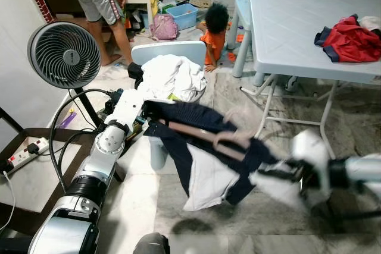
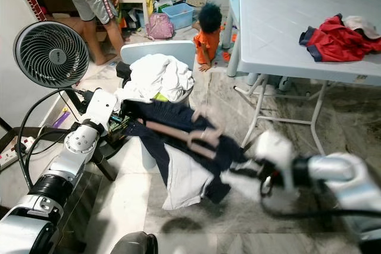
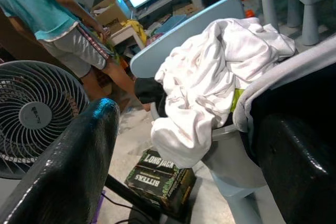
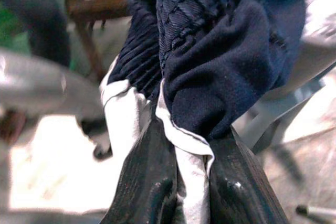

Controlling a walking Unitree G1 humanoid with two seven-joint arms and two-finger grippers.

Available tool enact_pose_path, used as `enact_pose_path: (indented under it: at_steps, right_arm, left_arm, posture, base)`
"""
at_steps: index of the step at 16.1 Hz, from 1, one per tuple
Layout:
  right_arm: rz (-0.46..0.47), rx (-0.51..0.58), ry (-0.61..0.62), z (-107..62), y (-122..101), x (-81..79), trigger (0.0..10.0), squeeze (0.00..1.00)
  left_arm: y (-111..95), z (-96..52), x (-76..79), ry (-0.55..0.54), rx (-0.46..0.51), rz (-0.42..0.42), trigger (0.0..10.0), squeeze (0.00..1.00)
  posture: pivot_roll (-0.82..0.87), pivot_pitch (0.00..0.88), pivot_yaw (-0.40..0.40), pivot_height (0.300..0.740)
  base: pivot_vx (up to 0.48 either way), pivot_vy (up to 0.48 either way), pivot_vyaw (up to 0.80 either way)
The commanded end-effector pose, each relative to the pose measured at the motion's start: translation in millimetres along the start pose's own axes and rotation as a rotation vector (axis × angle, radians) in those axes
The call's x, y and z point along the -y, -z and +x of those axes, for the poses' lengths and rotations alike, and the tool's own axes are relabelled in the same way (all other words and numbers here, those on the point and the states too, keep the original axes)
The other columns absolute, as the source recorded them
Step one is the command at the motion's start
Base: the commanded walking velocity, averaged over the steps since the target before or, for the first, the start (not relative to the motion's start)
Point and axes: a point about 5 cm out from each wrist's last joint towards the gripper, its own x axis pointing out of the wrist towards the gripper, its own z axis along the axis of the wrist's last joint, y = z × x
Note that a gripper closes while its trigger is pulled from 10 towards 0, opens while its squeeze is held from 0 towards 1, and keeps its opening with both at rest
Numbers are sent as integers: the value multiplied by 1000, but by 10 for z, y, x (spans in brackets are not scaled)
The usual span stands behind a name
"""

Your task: Hang hanger

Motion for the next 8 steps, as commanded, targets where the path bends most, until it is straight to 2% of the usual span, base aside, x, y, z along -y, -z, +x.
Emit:
enact_pose_path:
  at_steps: [1,4,6,8]
  right_arm:
    - [-29,95,2,-72,-211,36,10000,0]
    - [-16,248,1,-23,-427,32,10000,0]
    - [34,344,-8,27,-526,36,10000,0]
    - [16,372,128,188,-559,147,10000,0]
  left_arm:
    - [37,13,-133,-45,-33,-27,10000,0]
    - [47,16,-8,16,-44,-40,10000,0]
    - [89,-10,98,82,-64,-57,10000,0]
    - [52,-60,324,250,-37,-116,10000,0]
  posture:
    - [-35,8,29,740]
    - [-34,7,31,740]
    - [-29,7,28,740]
    - [-27,8,26,740]
  base:
    - [0,0,0]
    - [0,0,0]
    - [0,0,0]
    - [0,0,0]
